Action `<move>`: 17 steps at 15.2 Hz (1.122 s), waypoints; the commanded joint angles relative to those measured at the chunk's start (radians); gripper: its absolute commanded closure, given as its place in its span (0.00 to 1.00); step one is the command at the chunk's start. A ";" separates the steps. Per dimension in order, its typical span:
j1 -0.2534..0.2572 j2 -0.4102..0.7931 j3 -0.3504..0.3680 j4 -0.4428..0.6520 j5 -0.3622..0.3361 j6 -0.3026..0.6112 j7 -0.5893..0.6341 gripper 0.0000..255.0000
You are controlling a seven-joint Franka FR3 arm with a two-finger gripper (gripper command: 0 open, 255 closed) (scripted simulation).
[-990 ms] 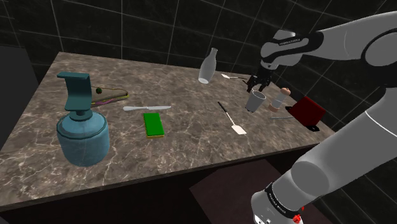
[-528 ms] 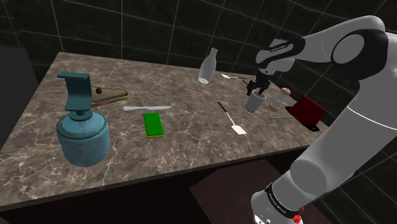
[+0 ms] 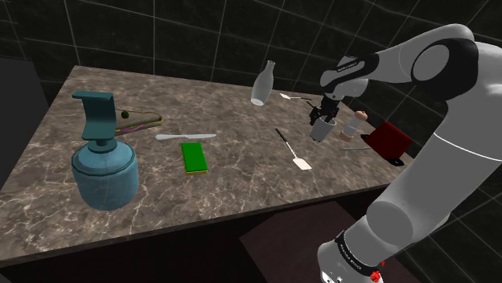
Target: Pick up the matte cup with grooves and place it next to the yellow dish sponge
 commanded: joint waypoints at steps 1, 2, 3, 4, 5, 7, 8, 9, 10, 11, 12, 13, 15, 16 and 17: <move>0.000 0.001 0.000 0.000 0.000 0.001 0.000 0.00; 0.000 0.001 0.000 0.000 0.000 0.001 0.000 0.00; 0.000 0.001 0.000 0.000 0.000 0.001 0.000 0.00; 0.000 0.001 0.000 0.000 0.000 0.001 0.000 0.00; 0.000 0.001 0.000 0.000 0.000 0.001 0.000 1.00; 0.000 0.001 0.000 0.000 0.000 0.001 0.000 1.00; 0.000 0.001 0.000 0.000 0.000 0.001 0.000 1.00; 0.000 0.001 0.000 0.000 0.000 0.001 0.000 1.00; 0.000 0.001 0.000 0.000 0.000 0.001 0.000 1.00; 0.000 0.001 0.000 0.000 0.000 0.001 0.000 1.00; 0.000 0.001 0.000 0.000 0.000 0.001 0.000 1.00; 0.000 0.001 0.000 0.000 0.000 0.001 0.000 1.00; 0.001 -0.007 -0.001 0.005 -0.003 -0.011 0.002 1.00; 0.002 -0.014 -0.001 0.011 -0.006 -0.024 0.003 1.00; 0.003 -0.021 -0.002 0.017 -0.010 -0.036 0.004 1.00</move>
